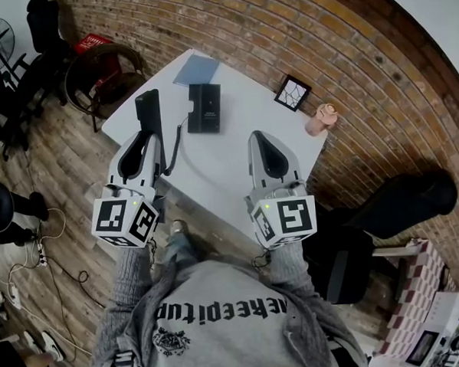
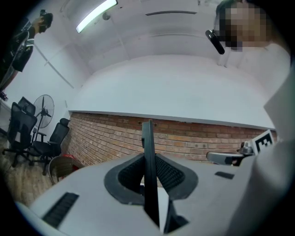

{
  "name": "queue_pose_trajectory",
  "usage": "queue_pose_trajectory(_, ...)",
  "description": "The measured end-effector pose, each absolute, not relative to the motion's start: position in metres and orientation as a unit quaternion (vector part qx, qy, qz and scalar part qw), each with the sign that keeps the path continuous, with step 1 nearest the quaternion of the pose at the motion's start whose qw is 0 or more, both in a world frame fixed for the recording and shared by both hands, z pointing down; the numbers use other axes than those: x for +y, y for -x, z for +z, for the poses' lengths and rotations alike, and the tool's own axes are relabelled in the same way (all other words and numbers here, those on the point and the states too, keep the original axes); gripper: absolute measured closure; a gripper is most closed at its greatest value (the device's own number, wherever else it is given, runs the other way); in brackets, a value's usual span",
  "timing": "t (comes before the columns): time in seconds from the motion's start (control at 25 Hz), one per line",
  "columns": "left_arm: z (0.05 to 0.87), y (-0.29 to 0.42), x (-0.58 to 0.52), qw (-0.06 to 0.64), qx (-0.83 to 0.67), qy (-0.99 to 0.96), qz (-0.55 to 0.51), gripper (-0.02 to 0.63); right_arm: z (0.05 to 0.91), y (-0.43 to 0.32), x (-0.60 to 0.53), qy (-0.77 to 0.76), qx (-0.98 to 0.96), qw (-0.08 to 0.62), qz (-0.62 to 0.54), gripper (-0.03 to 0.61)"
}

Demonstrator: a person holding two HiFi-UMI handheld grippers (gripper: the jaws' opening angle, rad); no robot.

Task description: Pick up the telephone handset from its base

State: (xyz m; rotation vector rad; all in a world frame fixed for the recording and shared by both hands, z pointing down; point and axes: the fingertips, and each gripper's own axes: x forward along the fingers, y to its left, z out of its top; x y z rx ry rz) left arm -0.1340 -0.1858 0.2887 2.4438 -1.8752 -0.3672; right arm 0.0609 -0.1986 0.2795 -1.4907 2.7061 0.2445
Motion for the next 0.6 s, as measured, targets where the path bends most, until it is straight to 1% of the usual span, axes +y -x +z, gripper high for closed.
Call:
queue_pose_trajectory(0.32, 0.282, 0.124, -0.169, -0.006, -0.612, -0.781, -0.124, 0.543, 0.279, -0.071, -0.189, 0.479, 0.874, 0.024, 0.077, 0.574)
queue_pose_trajectory(0.6, 0.275, 0.118, -0.158, -0.007, -0.624, -0.772, -0.119, 0.543, 0.282, -0.079, -0.184, 0.478, 0.875, 0.025, 0.074, 0.574)
